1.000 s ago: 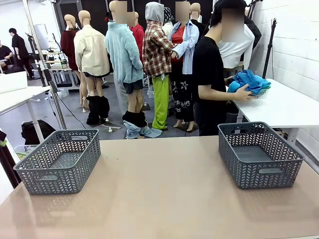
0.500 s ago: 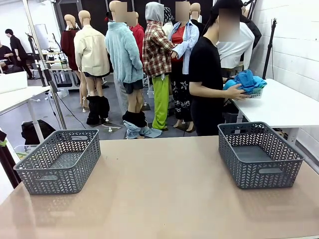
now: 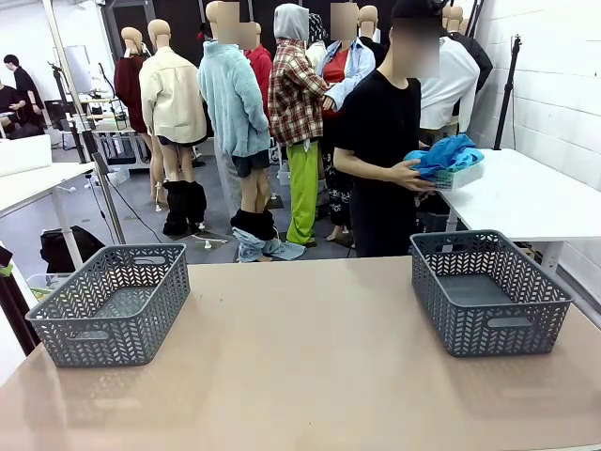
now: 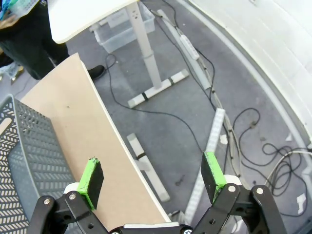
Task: Sort the tops and bottoms.
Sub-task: Lift clothes from the center of the table with your left hand.
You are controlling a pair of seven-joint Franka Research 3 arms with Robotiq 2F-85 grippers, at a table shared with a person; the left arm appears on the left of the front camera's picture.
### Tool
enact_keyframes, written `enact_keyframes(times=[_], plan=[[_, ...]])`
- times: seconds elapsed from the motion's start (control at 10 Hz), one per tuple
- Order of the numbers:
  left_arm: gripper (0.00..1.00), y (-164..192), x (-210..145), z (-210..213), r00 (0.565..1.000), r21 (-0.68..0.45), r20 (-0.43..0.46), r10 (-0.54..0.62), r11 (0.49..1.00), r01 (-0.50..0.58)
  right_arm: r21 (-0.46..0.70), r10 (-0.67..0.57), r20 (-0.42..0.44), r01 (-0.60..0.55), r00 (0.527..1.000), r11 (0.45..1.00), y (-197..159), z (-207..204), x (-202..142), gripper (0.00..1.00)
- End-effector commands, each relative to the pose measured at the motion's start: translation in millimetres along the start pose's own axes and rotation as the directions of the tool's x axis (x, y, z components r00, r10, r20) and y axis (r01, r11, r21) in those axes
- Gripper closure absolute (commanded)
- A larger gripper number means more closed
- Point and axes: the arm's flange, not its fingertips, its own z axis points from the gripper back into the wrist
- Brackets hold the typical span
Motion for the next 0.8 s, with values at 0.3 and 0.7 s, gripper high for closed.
enact_keyframes(times=[0.3, 0.7], plan=[[0.00, 0.5, -0.7, -1.1, 1.000, 0.013, -0.009, -0.001, 1.000, 0.001, -0.006, 0.008, -0.003, -0.008, 1.000, 1.000, 1.4, 2.2, 0.9, 0.00], [0.00, 0.5, -0.7, -1.1, 1.000, 0.013, -0.009, -0.001, 1.000, 0.001, -0.006, 0.008, -0.003, -0.008, 1.000, 1.000, 1.4, 2.2, 0.9, 0.00]])
